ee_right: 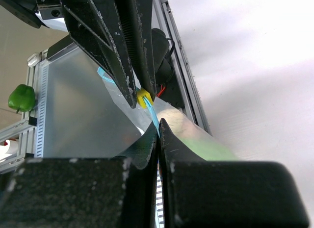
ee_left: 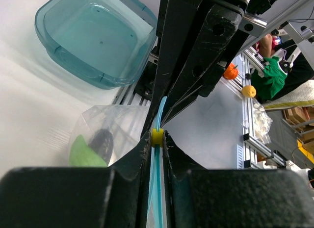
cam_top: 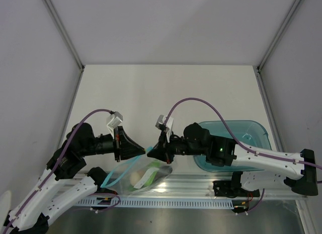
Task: Place the food in the zip-top bag and seal the zipper
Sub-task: Zip the zipper food storage bag at the center of the board.
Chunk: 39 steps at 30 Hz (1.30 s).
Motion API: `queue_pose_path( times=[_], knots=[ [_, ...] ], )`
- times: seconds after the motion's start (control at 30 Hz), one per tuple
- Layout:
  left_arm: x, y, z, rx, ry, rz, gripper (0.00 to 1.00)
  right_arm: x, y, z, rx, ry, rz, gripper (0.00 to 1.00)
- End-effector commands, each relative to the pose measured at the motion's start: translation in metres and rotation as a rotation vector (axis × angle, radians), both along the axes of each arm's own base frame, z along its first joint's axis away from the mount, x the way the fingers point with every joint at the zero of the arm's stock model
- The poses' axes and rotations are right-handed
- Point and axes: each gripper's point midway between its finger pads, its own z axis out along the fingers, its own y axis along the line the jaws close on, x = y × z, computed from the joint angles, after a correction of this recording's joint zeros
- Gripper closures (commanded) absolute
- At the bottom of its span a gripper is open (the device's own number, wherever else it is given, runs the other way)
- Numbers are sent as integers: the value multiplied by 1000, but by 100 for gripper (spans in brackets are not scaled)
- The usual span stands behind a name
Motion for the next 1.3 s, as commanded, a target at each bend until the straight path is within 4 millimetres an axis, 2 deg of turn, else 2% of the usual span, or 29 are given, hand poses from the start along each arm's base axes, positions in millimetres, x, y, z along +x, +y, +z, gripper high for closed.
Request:
queue_pose_path(
  times=[0.0, 0.17, 0.57, 0.63, 0.67, 0.77, 0.93, 1.27],
  knots=[
    [-3, -3, 12, -43, -20, -27, 85, 2, -1, 18, 59, -39, -12, 100],
    [-3, -4, 8, -34, -6, -31, 94, 2, -1, 23, 76, -39, -17, 100],
    [-2, -4, 1, -12, 13, -25, 100, -4, 2, 25, 85, -42, 22, 100],
    [-1, -4, 2, -12, 13, -22, 93, -3, 2, 24, 77, -41, 17, 100],
    [0, -4, 2, -11, 12, -16, 77, -3, 3, 23, 76, -39, 17, 100],
    [1, -3, 4, -14, 8, -9, 70, -2, 2, 24, 78, -42, 13, 100],
    [2, -3, 5, -13, 7, 1, 67, -2, 4, 23, 74, -39, 15, 100],
    [4, -7, 0, -5, 34, -8, 72, 0, 5, 26, 78, -34, 13, 100]
  ],
)
